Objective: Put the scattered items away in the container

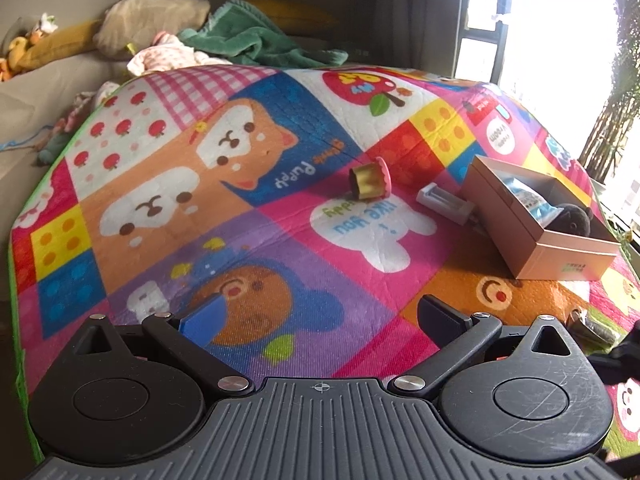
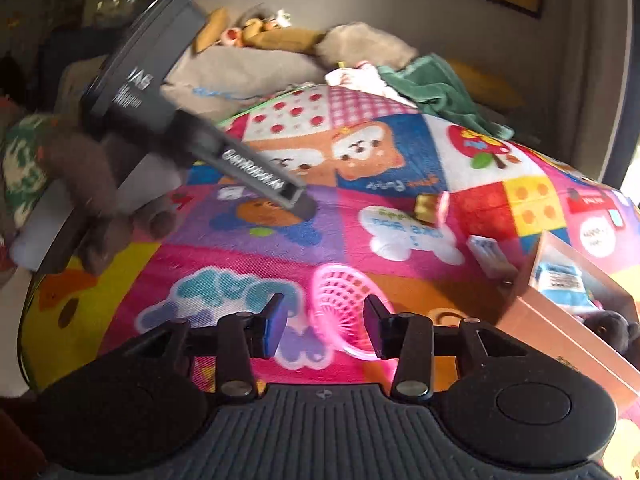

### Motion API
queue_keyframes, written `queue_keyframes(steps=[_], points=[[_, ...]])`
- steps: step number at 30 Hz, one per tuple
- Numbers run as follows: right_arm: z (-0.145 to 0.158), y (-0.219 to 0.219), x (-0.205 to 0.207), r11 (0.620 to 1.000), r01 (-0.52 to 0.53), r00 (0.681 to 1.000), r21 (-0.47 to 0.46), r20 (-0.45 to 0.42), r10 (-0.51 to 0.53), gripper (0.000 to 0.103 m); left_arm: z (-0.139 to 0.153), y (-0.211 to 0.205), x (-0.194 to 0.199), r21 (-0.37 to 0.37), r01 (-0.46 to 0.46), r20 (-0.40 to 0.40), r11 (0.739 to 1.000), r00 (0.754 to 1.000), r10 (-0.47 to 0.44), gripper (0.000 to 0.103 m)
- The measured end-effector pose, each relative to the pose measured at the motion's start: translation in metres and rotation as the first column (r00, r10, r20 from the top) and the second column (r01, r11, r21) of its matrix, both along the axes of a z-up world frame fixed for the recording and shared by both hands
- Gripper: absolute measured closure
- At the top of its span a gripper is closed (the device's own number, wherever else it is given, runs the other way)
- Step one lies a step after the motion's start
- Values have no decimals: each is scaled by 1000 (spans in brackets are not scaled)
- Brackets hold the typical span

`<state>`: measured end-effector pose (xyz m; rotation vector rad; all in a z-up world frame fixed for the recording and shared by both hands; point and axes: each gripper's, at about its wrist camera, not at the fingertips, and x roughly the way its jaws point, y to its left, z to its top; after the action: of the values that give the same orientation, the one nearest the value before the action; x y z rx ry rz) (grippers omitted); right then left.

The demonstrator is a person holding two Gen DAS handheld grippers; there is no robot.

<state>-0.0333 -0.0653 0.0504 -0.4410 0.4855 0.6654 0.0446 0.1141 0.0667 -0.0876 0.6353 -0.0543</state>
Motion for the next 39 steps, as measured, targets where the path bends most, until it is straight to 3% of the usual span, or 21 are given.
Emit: queue_keyframes(steps=[2,4,5,7,10,14,19,21,25,28,32,34,37,38,39], points=[[-12,17,4,997,10,999,-71,36,-8,61,0,5,-4,-8,-9,7,1000,1000,9,0],[-20,25,18,993,32,999,-117,17,-30,76,-1,12,-6,-13,-26,7,1000,1000,26,0],[-22,28,25,990,46,999,-133,-1,-46,92,-2,15,-6,-15,-34,4,999,999,34,0],[-19,28,32,990,64,998,-126,-13,-66,93,-6,22,-6,-15,-53,-8,998,999,52,0],[-4,28,38,993,89,995,-74,-42,-92,97,-11,30,-5,-22,-74,-22,997,997,74,0],[28,18,56,983,109,970,151,-232,-72,97,-13,36,-8,-29,-85,-27,996,996,85,0],[41,-20,86,865,192,873,464,-483,65,97,-11,39,-12,-19,-93,-25,995,995,93,0],[31,-37,98,820,257,832,511,-549,81,97,-11,39,-12,-18,-92,-27,996,995,92,0],[-4,-72,126,719,404,719,566,-682,133,97,-14,33,-9,-13,-77,-43,997,996,76,0],[-26,-96,137,650,482,677,587,-721,149,97,-17,23,-7,-3,-52,-59,999,997,52,0],[-31,-119,136,628,481,701,611,-699,143,91,-19,10,-4,8,-21,-75,1000,997,22,0],[-28,-128,132,645,468,733,604,-673,98,89,-20,4,-2,11,-9,-83,1000,997,10,0],[-23,-146,124,667,475,763,573,-647,12,78,-20,-7,0,17,14,-88,1000,996,-13,0],[-20,-153,120,670,480,771,566,-637,-14,70,-20,-11,0,19,25,-89,999,996,-24,0],[-17,-162,116,670,481,783,565,-621,-38,55,-20,-16,1,22,37,-90,999,995,-35,0]])
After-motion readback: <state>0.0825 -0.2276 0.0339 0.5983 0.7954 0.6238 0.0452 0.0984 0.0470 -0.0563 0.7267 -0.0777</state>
